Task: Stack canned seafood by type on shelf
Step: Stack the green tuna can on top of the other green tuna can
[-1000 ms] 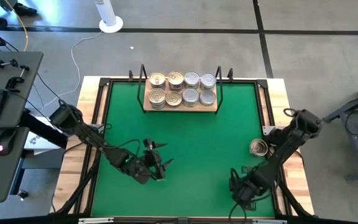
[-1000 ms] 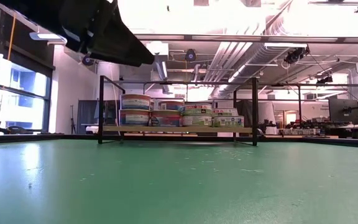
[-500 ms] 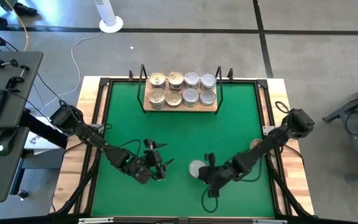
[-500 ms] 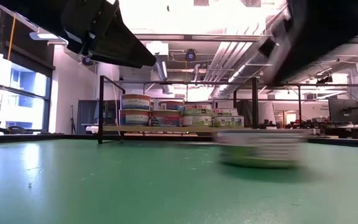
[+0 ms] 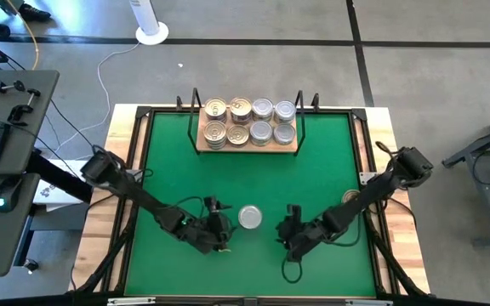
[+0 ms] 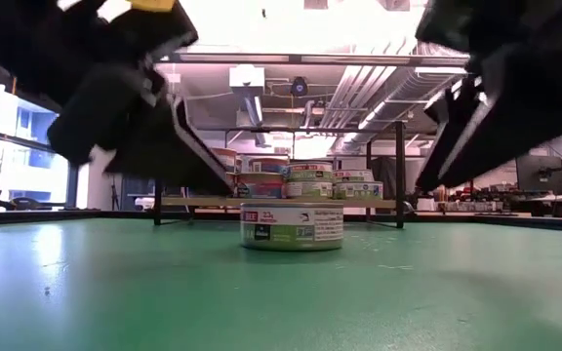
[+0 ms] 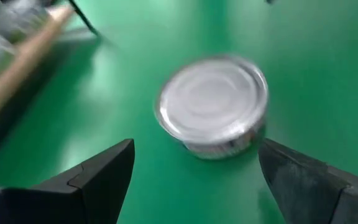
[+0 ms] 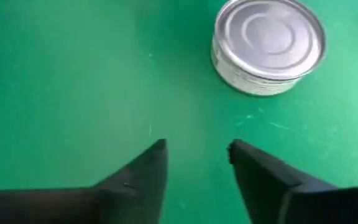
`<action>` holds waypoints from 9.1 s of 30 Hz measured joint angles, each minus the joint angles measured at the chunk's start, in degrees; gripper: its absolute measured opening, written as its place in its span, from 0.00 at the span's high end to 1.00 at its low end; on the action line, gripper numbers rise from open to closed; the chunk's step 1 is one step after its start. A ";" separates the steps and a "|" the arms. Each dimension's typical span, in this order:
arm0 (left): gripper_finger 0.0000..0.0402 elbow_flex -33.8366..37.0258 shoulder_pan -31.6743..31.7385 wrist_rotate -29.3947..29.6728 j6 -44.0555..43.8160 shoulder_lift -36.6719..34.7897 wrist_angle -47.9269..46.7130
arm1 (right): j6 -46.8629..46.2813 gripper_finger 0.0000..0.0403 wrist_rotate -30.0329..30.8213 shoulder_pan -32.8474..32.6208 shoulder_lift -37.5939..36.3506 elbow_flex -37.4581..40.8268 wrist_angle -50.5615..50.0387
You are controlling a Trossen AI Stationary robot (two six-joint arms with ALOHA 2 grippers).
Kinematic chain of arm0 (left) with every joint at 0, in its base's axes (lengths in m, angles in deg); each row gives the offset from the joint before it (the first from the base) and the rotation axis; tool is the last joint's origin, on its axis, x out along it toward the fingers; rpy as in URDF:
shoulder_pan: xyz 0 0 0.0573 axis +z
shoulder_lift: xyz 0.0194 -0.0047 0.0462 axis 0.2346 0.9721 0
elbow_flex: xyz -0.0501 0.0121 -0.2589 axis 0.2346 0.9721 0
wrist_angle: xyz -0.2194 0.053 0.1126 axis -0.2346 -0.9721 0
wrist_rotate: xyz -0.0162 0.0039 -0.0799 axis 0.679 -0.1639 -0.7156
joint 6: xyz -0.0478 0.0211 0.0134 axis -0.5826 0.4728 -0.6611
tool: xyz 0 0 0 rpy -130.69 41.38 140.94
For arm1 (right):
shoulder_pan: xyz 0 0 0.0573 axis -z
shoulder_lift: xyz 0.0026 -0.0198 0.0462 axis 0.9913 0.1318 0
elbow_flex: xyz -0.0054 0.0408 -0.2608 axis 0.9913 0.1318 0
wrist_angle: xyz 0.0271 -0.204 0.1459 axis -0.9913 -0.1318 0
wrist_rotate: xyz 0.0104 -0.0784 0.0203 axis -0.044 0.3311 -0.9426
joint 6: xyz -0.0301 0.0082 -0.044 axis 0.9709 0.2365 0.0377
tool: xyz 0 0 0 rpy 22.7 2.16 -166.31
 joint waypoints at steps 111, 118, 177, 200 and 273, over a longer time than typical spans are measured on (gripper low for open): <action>0.55 13.58 8.42 -19.78 -0.91 -8.93 7.40 | 18.27 0.23 -9.11 18.61 19.91 15.23 65.76; 0.55 16.73 11.74 -21.59 2.98 -0.01 27.18 | 19.36 0.18 -16.54 20.85 19.76 9.78 54.55; 0.55 15.30 11.45 -22.81 5.33 -6.90 16.04 | 16.22 0.28 -10.30 18.36 19.85 7.65 56.51; 0.56 14.94 11.54 -21.54 6.60 -6.35 21.85 | 20.04 0.28 -9.79 18.58 5.60 3.08 40.57; 0.37 12.28 11.18 -23.53 12.83 -4.91 22.14 | 81.27 0.28 -17.83 21.10 11.67 -28.45 -15.89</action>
